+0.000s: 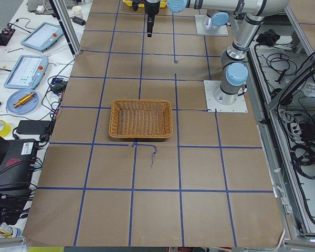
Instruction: Transfer tape with both arms
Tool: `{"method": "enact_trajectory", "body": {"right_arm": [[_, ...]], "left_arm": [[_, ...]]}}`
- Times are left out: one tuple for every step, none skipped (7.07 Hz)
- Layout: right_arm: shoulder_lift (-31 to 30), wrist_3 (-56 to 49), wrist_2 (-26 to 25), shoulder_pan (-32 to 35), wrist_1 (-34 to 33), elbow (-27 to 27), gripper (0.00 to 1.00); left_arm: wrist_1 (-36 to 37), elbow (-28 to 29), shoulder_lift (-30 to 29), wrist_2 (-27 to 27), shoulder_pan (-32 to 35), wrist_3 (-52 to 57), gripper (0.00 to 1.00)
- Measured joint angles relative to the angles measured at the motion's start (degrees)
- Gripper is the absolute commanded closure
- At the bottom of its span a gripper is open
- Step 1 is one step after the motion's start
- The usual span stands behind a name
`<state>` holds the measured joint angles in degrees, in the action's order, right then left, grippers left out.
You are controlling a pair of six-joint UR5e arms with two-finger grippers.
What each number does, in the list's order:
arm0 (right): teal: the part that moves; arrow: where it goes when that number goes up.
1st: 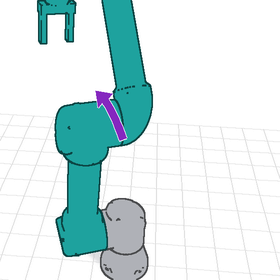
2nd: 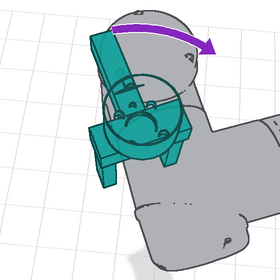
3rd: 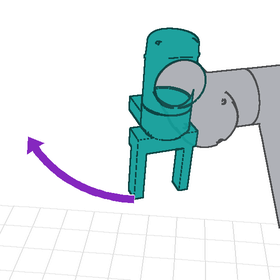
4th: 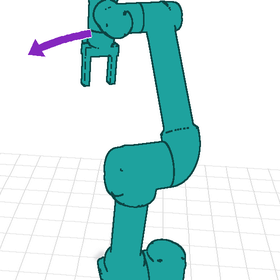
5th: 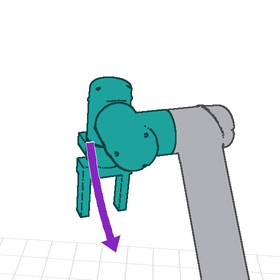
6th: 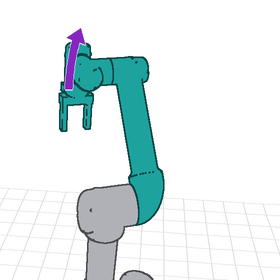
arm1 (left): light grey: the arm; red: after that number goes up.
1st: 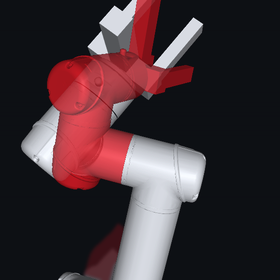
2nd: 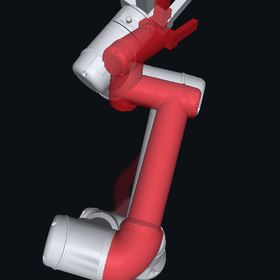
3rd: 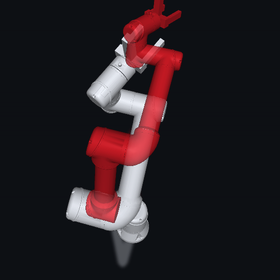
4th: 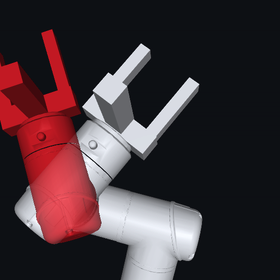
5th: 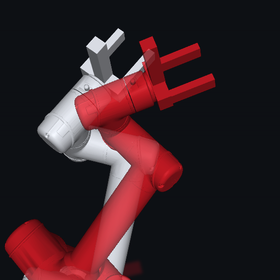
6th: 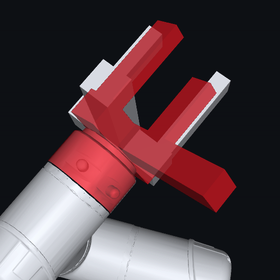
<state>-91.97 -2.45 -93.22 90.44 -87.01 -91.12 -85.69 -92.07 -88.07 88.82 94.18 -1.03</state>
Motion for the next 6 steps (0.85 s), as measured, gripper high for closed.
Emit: {"method": "enact_trajectory", "body": {"right_arm": [[0.0, 0.0, 0.1, 0.0, 0.1, 0.0, 0.00], [0.0, -0.1, 0.1, 0.0, 0.1, 0.0, 0.00], [0.0, -0.2, 0.1, 0.0, 0.1, 0.0, 0.00], [0.0, -0.3, 0.1, 0.0, 0.2, 0.0, 0.00], [0.1, -0.4, 0.0, 0.0, 0.2, 0.0, 0.00], [0.1, -0.5, 0.0, 0.0, 0.2, 0.0, 0.00]], "left_arm": [[0.0, 0.0, 0.0, 0.0, 0.0, 0.0, 0.00], [0.0, 0.0, -0.1, 0.0, 0.0, 0.1, 0.00], [0.0, 0.0, -0.1, 0.0, 0.0, 0.1, 0.00], [0.0, 0.0, 0.0, 0.0, 0.0, 0.1, 0.00], [0.0, 0.0, 0.0, 0.0, 0.0, 0.1, 0.00], [0.0, 0.0, 0.0, 0.0, 0.0, 0.1, 0.00]]}}
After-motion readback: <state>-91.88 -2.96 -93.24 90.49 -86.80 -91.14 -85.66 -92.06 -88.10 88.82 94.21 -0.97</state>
